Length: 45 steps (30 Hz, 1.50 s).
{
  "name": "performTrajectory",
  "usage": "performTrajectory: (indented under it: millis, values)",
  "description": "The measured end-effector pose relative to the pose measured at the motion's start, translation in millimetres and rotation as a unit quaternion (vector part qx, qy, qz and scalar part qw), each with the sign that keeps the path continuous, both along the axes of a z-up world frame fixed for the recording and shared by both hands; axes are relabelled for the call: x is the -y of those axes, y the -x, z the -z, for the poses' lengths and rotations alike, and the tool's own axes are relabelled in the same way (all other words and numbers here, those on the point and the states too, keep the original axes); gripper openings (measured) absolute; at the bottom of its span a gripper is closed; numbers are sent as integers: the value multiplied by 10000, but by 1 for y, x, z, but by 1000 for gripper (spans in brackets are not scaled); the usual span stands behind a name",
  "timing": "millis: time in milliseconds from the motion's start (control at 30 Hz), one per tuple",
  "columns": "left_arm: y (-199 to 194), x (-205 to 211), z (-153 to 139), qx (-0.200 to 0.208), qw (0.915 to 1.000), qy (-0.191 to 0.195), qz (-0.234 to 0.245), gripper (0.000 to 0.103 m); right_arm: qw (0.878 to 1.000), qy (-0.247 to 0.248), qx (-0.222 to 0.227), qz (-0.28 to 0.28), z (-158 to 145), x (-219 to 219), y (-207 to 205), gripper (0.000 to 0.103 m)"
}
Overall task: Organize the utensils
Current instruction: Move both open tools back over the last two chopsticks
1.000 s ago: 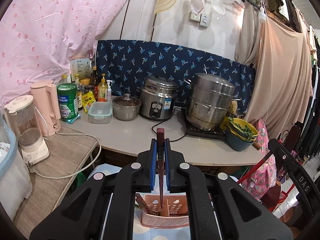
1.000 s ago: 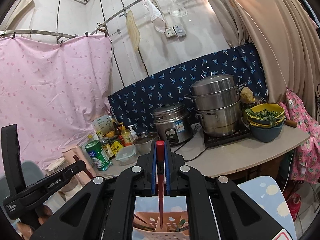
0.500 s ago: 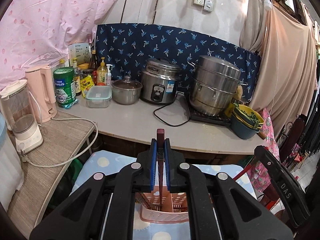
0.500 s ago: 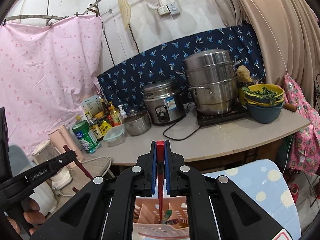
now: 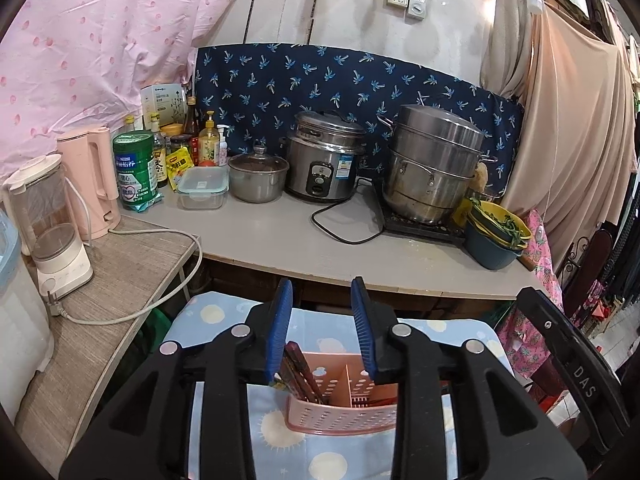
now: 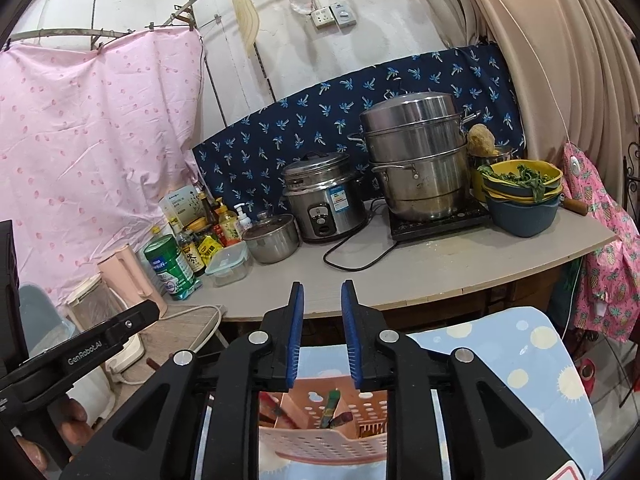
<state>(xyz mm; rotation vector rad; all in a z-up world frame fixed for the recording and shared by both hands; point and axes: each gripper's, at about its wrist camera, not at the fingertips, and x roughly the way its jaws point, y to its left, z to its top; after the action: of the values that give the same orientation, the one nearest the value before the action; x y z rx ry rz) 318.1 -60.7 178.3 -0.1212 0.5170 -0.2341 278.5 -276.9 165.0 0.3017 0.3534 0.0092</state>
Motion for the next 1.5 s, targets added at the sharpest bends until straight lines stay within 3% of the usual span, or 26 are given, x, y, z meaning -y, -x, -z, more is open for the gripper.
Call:
performTrajectory:
  millis: [433,733,1033,1500]
  values:
    - [54,5,-8,164,9997,-177,68,36,9996,276,89,-70,-8,-18,60,29]
    - [99,1,6,-14,9993,-355,91,38,9992,371,32,-156,2,-31,120,30]
    - [148,-13,42,-341,9983,-443,158,38,9983,484,-218,-238,33,-48,180,30]
    - [213,-41,134,-1144,9911,-669,119,38,9930,607,-965,-317,112,-72,258,30]
